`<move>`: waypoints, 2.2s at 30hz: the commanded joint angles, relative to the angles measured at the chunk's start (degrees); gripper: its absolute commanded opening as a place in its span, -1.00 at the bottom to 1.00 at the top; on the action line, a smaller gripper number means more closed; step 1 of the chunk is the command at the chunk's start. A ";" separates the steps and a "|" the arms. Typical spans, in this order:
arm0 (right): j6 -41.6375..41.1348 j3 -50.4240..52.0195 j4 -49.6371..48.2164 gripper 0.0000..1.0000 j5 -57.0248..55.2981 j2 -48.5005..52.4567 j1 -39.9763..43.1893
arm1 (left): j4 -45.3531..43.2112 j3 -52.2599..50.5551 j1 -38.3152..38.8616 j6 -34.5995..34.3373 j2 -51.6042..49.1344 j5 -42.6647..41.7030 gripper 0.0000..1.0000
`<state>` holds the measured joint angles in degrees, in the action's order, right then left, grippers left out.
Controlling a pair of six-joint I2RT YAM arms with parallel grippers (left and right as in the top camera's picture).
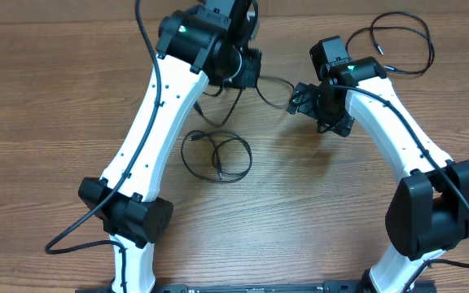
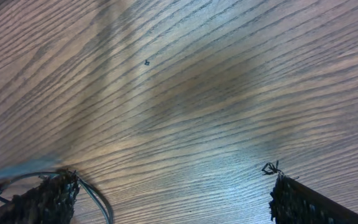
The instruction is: Untangle cables
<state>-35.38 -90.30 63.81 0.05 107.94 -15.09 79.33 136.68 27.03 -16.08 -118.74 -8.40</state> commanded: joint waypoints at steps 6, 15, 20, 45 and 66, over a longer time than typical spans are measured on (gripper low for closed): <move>-0.22 0.35 -0.22 1.00 0.09 -0.44 -0.28 | -7.54 0.42 0.07 1.44 -2.67 4.98 -0.92; -0.20 0.35 -0.22 1.00 0.07 -0.44 -0.28 | -8.87 0.33 -0.04 1.31 -12.68 5.22 -0.90; -0.22 0.35 -0.24 1.00 0.04 -0.44 -0.28 | -8.66 0.33 -0.31 1.31 -14.69 10.64 -0.61; -0.22 0.35 -0.70 1.00 0.96 -0.44 -0.33 | 10.58 0.17 -4.94 -3.23 -3.43 9.05 0.99; 13.46 0.35 -12.61 1.00 3.28 -0.44 -7.19 | 17.09 -7.32 -17.94 -15.43 -4.96 7.32 0.99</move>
<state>-28.45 -90.28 52.97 2.96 107.94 -21.19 96.09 129.67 9.80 -30.09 -123.13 0.25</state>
